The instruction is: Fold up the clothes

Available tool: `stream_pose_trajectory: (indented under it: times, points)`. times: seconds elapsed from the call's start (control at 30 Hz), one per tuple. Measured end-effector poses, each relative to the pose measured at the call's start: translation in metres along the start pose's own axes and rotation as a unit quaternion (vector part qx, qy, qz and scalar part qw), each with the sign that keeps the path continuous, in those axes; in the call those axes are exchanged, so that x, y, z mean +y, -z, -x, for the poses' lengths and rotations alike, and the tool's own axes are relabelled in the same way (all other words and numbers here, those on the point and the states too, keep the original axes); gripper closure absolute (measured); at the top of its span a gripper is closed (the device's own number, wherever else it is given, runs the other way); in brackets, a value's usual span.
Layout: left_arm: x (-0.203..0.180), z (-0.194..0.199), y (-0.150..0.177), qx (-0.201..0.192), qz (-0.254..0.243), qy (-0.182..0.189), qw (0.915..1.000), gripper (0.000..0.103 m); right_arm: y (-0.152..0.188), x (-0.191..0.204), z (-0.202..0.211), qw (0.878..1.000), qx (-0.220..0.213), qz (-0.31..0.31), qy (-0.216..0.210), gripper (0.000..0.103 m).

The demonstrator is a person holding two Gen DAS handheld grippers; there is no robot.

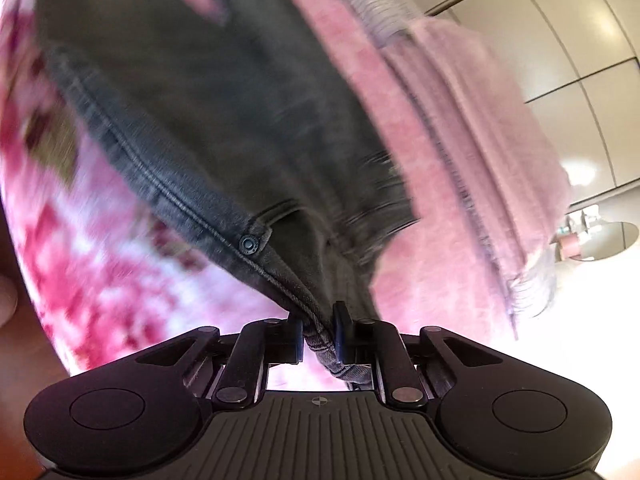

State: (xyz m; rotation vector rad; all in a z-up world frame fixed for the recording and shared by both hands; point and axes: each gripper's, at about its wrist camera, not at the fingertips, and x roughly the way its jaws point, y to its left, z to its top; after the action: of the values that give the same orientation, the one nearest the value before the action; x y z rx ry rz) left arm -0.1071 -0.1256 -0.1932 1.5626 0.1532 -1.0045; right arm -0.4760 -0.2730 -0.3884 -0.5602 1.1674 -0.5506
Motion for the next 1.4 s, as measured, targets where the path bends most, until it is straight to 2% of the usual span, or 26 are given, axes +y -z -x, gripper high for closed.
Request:
stream_pose_trajectory:
  times: [0.13, 0.2, 0.3, 0.43, 0.53, 0.7, 0.8, 1.0, 1.13, 1.17, 1.23, 1.27, 1.3, 1.4]
  points:
    - [0.061, -0.009, -0.025, 0.002, 0.046, 0.016, 0.9988, 0.099, -0.033, -0.051, 0.011, 1.000, -0.005, -0.001, 0.007, 0.091]
    - [0.092, -0.021, -0.041, 0.005, 0.060, 0.030, 0.9977, 0.099, -0.051, -0.077, 0.003, 1.000, -0.004, -0.001, 0.006, 0.091]
    - [0.136, -0.051, -0.062, 0.011, 0.067, 0.063, 0.9957, 0.099, -0.075, -0.107, -0.022, 1.000, 0.007, -0.002, 0.005, 0.091]
    - [0.178, -0.113, -0.095, 0.017, 0.052, 0.119, 0.9914, 0.099, -0.109, -0.138, -0.067, 0.999, 0.044, -0.012, -0.001, 0.091]
    - [0.197, -0.166, -0.117, 0.030, 0.029, 0.164, 0.9857, 0.099, -0.132, -0.151, -0.107, 0.997, 0.076, -0.013, -0.018, 0.091]
    - [0.203, -0.247, -0.152, 0.062, -0.016, 0.224, 0.9724, 0.098, -0.160, -0.164, -0.173, 0.991, 0.120, -0.018, -0.051, 0.091]
    - [0.203, -0.286, -0.170, 0.078, -0.026, 0.244, 0.9664, 0.098, -0.166, -0.166, -0.206, 0.987, 0.137, -0.022, -0.077, 0.091]
    - [0.195, -0.342, -0.202, 0.097, -0.024, 0.239, 0.9659, 0.097, -0.162, -0.175, -0.263, 0.982, 0.144, -0.039, -0.117, 0.091]
    - [0.175, -0.368, -0.218, 0.115, -0.047, 0.209, 0.9700, 0.092, -0.155, -0.178, -0.293, 0.978, 0.144, -0.073, -0.133, 0.090]
    - [0.171, -0.372, -0.221, 0.119, -0.051, 0.201, 0.9710, 0.089, -0.154, -0.179, -0.295, 0.978, 0.140, -0.077, -0.131, 0.085]
    - [0.167, -0.375, -0.225, 0.122, -0.057, 0.180, 0.9744, 0.083, -0.154, -0.183, -0.299, 0.981, 0.132, -0.089, -0.111, 0.064]
    - [0.166, -0.375, -0.226, 0.123, -0.059, 0.168, 0.9763, 0.080, -0.150, -0.187, -0.298, 0.982, 0.130, -0.106, -0.090, 0.048]
    - [0.165, -0.375, -0.227, 0.123, -0.060, 0.160, 0.9775, 0.079, -0.147, -0.192, -0.298, 0.981, 0.128, -0.126, -0.073, 0.045]
    - [0.170, -0.371, -0.226, 0.127, -0.059, 0.150, 0.9788, 0.077, -0.131, -0.213, -0.292, 0.966, 0.132, -0.211, -0.070, 0.045]
